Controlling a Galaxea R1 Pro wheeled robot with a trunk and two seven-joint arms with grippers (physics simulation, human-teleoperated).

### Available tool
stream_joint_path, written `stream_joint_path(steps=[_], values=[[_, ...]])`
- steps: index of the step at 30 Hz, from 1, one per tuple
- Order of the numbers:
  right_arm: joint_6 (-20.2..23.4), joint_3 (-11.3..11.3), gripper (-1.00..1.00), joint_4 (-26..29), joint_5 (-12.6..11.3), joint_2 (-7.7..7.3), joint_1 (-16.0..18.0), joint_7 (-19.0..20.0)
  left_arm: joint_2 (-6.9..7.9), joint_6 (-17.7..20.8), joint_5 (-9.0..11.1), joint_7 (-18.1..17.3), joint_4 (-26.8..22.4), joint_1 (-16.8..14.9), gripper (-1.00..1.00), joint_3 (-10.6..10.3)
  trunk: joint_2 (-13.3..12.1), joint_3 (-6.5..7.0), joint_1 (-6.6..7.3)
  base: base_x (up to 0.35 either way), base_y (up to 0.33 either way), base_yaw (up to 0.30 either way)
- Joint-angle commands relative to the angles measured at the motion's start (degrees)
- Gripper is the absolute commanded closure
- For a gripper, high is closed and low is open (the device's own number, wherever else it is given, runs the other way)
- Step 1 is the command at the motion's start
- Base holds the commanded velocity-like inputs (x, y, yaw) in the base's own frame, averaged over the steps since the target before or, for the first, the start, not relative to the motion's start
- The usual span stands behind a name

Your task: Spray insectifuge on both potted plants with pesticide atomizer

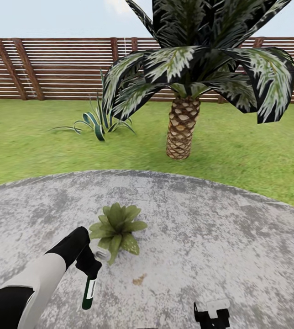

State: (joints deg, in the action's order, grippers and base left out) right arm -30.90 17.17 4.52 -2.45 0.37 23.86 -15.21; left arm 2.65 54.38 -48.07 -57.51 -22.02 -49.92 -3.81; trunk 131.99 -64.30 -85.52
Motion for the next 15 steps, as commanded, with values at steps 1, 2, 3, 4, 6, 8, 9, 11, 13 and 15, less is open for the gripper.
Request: stream_joint_path(steps=[1,2,3,4,6,8,9,11,13,15], values=[[-0.13,0.49,-1.00,-0.09,-0.23,-0.02,0.04,-0.35,0.06,0.29,-0.20,-0.48,-0.13,0.00,1.00,-0.37,0.02,-0.05,0.00,0.147,0.130,0.000],[-0.13,0.49,-1.00,-0.11,-0.21,-0.11,0.04,-0.35,0.02,0.29,-0.24,-0.49,-0.13,0.00,1.00,-0.36,0.02,-0.05,0.00,0.203,0.184,0.000],[-0.13,0.49,-1.00,-0.11,-0.20,-0.15,0.04,-0.35,-0.04,0.29,-0.26,-0.49,-0.13,-0.02,1.00,-0.34,0.02,-0.05,0.00,0.221,0.202,0.000],[-0.13,0.49,-1.00,-0.12,-0.19,-0.12,0.04,-0.35,-0.10,0.29,-0.27,-0.49,-0.13,-0.03,1.00,-0.33,0.02,-0.05,0.00,0.233,0.213,0.000],[-0.13,0.49,-1.00,-0.12,-0.19,-0.11,0.04,-0.35,-0.16,0.29,-0.27,-0.49,-0.13,-0.03,1.00,-0.44,0.02,-0.05,0.00,0.239,0.217,0.000],[-0.13,0.46,-1.00,-0.12,-0.21,-0.17,0.04,-0.38,-0.38,0.29,-0.22,-0.49,-0.03,0.01,1.00,-0.65,0.02,-0.05,0.00,0.218,0.172,0.000],[-0.13,0.44,-1.00,-0.09,-0.24,-0.18,0.04,-0.41,-0.46,0.26,-0.20,-0.49,0.16,0.05,1.00,-0.71,0.02,-0.05,0.00,0.097,0.069,0.000],[-0.13,0.41,-1.00,-0.04,-0.27,-0.14,0.04,-0.44,-0.12,-0.24,-0.07,-0.55,0.74,0.35,1.00,-1.77,0.02,-0.05,0.00,0.015,0.011,0.000],[-0.13,0.48,-1.00,-0.03,-0.28,-0.10,0.04,-0.44,1.01,-1.07,0.02,-0.64,0.47,2.31,1.00,-2.15,0.02,-0.05,0.00,0.000,0.000,0.000],[-0.13,0.49,-1.00,-0.03,-0.28,-0.10,0.04,-0.44,1.14,-3.09,0.06,-0.70,0.21,2.41,1.00,-2.10,0.02,-0.05,0.00,0.000,0.000,-0.022]])
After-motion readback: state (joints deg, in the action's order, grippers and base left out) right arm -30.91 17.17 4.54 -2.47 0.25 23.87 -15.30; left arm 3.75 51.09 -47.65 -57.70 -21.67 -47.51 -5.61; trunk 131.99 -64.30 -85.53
